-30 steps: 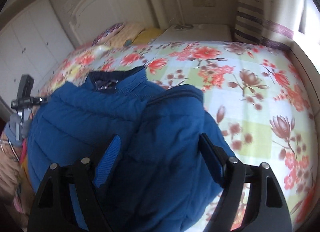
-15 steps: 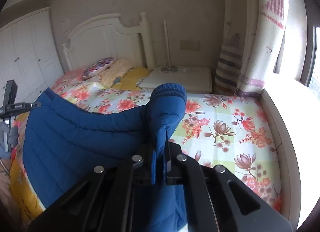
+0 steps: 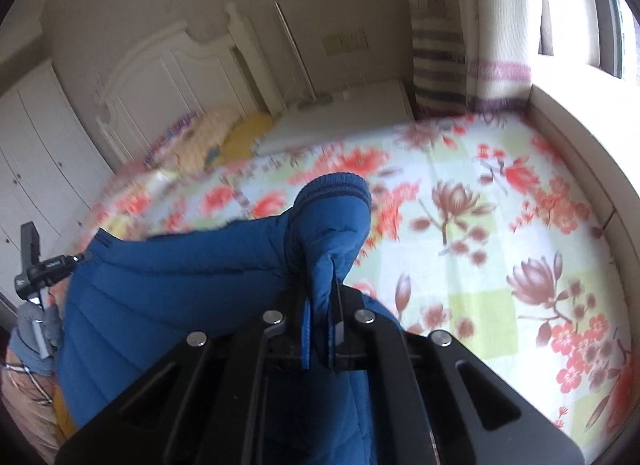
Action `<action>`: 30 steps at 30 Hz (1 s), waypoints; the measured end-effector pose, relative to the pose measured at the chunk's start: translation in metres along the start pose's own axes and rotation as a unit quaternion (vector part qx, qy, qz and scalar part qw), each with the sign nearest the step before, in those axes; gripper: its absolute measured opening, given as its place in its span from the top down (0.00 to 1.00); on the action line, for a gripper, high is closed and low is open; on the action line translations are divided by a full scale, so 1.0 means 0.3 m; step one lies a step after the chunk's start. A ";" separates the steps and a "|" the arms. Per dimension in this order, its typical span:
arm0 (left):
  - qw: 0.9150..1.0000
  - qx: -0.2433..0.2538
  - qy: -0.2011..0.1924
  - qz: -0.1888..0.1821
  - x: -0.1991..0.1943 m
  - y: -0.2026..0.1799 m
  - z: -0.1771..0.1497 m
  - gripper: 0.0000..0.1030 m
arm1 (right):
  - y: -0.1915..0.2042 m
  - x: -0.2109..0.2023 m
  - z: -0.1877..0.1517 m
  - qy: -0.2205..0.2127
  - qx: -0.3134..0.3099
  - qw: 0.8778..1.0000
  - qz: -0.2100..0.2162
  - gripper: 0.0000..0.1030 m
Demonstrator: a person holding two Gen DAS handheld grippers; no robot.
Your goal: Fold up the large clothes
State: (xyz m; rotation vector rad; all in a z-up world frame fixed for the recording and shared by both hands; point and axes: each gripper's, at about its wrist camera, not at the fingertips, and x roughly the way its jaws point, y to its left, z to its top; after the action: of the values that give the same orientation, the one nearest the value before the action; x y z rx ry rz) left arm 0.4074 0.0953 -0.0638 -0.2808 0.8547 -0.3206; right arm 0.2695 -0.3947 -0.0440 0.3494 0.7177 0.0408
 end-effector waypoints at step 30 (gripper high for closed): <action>0.952 0.259 0.058 0.155 0.317 -0.601 -0.187 0.04 | 0.579 0.337 -0.064 0.097 -0.244 0.959 -0.106 0.18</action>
State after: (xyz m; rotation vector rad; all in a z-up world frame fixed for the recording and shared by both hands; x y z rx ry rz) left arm 0.3931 -0.1127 -0.0983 0.3631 0.8838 -0.2576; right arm 0.3477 -0.2096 -0.0650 -0.2086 0.9067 0.0485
